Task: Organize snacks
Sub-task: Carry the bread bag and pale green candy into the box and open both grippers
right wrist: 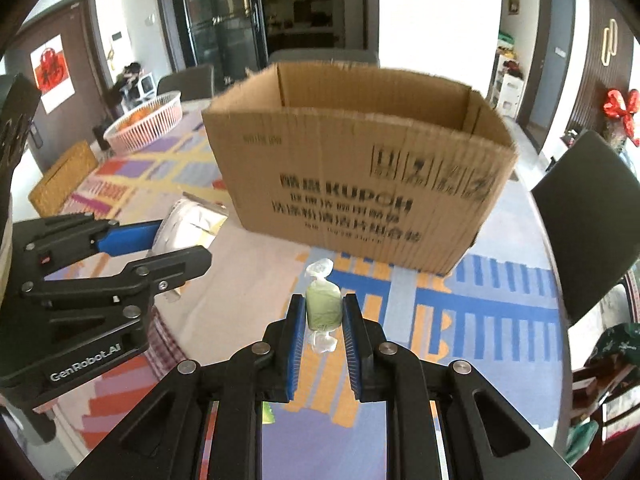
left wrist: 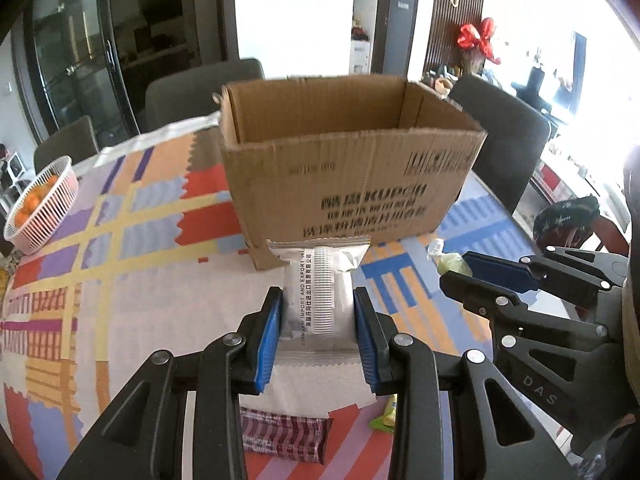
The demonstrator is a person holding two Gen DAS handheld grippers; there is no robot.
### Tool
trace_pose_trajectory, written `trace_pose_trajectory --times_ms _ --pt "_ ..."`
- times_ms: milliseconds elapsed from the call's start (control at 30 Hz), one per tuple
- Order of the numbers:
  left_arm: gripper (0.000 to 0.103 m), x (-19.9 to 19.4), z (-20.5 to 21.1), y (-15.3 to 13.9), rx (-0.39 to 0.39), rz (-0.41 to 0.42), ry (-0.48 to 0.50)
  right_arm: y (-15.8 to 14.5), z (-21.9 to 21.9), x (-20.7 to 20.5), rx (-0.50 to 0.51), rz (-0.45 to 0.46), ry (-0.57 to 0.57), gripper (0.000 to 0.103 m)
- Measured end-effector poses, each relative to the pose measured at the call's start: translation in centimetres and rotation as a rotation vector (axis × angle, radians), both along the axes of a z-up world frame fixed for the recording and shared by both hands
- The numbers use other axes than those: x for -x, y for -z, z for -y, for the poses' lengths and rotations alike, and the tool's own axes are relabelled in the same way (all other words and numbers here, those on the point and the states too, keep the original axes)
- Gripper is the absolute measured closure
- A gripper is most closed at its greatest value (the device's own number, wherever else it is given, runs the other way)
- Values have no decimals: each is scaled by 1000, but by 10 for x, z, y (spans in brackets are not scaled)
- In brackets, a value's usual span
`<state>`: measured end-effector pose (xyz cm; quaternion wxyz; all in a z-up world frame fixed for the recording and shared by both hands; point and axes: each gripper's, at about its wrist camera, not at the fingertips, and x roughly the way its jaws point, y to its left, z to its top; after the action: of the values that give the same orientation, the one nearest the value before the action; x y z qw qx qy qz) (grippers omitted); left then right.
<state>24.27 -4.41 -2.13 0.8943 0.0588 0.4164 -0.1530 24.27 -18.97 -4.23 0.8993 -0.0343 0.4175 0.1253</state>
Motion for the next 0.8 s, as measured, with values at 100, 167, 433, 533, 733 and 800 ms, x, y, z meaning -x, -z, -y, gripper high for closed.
trace_pose_trajectory --times_ms 100,167,433,533,733,800 --pt "68 8 -2 -15 13 28 3 -16 0 9 5 40 10 83" --pt "68 13 -2 -27 20 54 1 -27 -3 12 6 73 15 83" --pt "68 20 1 -65 45 147 -9 -70 0 23 -18 185 53 83" --pt "68 20 1 -79 59 177 -11 -83 5 23 -36 211 66 83" --pt "68 13 6 -98 56 217 -14 -101 9 18 -61 245 77 83" --pt "68 9 9 -102 53 228 -12 -105 10 13 -63 250 79 83"
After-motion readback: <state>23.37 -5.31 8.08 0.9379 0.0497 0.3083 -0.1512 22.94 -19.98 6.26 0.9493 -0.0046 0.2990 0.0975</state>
